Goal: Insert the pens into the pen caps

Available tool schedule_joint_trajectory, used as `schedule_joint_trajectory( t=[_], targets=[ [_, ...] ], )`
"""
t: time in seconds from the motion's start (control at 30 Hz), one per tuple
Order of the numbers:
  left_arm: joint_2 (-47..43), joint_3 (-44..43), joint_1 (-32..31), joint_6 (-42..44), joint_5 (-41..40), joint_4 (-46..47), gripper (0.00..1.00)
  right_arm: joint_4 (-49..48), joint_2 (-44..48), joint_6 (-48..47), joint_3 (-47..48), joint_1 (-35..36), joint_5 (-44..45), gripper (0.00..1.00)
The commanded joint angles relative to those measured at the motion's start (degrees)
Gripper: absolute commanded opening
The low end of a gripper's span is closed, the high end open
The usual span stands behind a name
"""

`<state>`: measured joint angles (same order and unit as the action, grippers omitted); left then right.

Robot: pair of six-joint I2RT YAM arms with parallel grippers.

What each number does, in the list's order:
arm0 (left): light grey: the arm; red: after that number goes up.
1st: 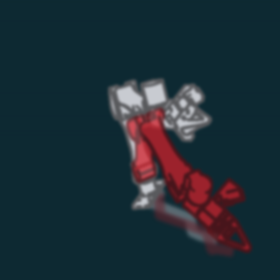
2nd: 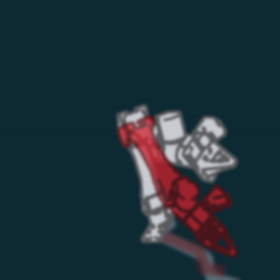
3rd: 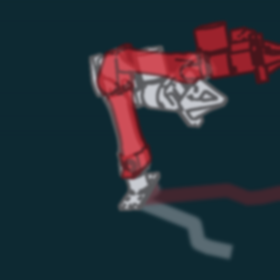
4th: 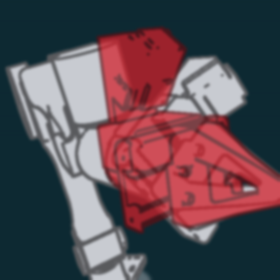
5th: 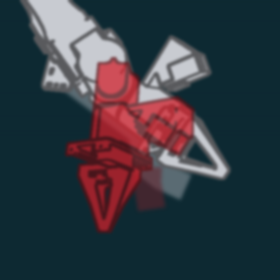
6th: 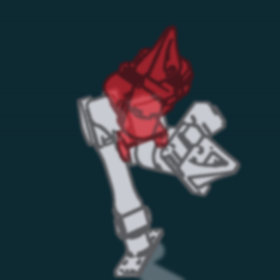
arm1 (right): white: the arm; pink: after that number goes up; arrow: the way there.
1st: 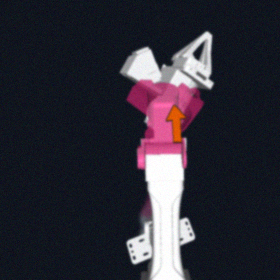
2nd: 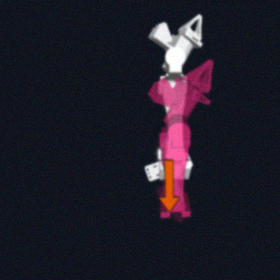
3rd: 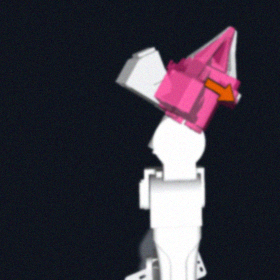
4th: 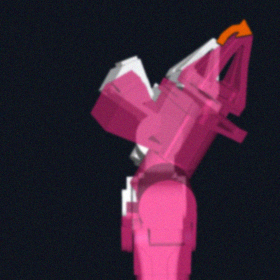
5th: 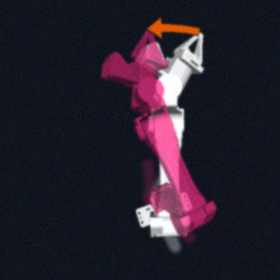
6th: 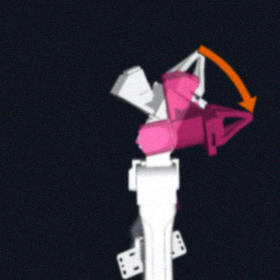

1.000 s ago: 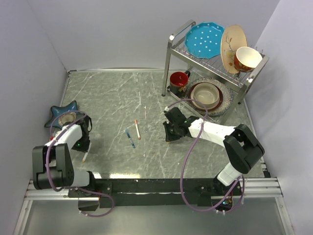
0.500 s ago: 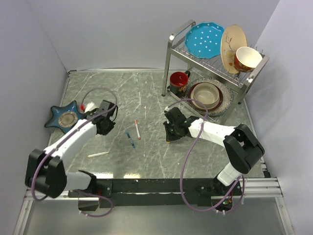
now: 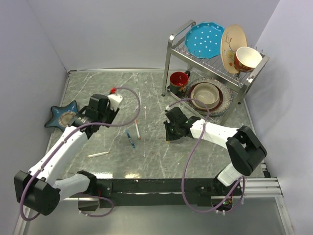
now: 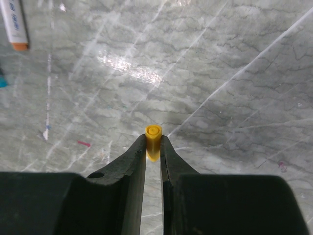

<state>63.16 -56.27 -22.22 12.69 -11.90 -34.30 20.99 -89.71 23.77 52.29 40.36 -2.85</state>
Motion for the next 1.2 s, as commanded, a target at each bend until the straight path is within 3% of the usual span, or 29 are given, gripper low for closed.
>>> schedule_joint_trajectory(
  t=[0.0,0.2,0.37,0.73,0.93,1.07,1.17],
  targets=[
    [0.56,0.54,-0.28,23.85,6.27,-9.71,0.47,-1.92,4.19,2.85,0.0,0.07,0.48,0.15],
    [5.21,5.46,-0.37,29.76,11.7,-17.63,0.46,-2.54,4.63,3.92,1.23,0.07,-0.14,0.15],
    [5.57,8.45,-0.2,32.74,17.61,-16.94,0.44,-2.62,5.07,3.83,0.62,-0.02,0.48,0.15],
    [5.93,15.57,1.3,34.69,12.95,-16.24,0.46,-3.41,7.18,1.98,-1.66,-4.05,-2.06,0.16],
    [3.82,19.53,1.39,35.12,12.08,-13.16,0.47,-4.03,8.15,1.9,-2.46,-4.76,-2.68,0.16],
    [4.08,21.81,1.48,35.74,6.82,-9.56,0.47,-4.03,8.41,1.89,-2.63,-5.03,-2.77,0.16],
    [5.13,22.08,1.65,36.35,8.29,-7.89,0.47,-4.21,9.03,1.89,-2.98,-5.38,-2.86,0.16]
  ],
)
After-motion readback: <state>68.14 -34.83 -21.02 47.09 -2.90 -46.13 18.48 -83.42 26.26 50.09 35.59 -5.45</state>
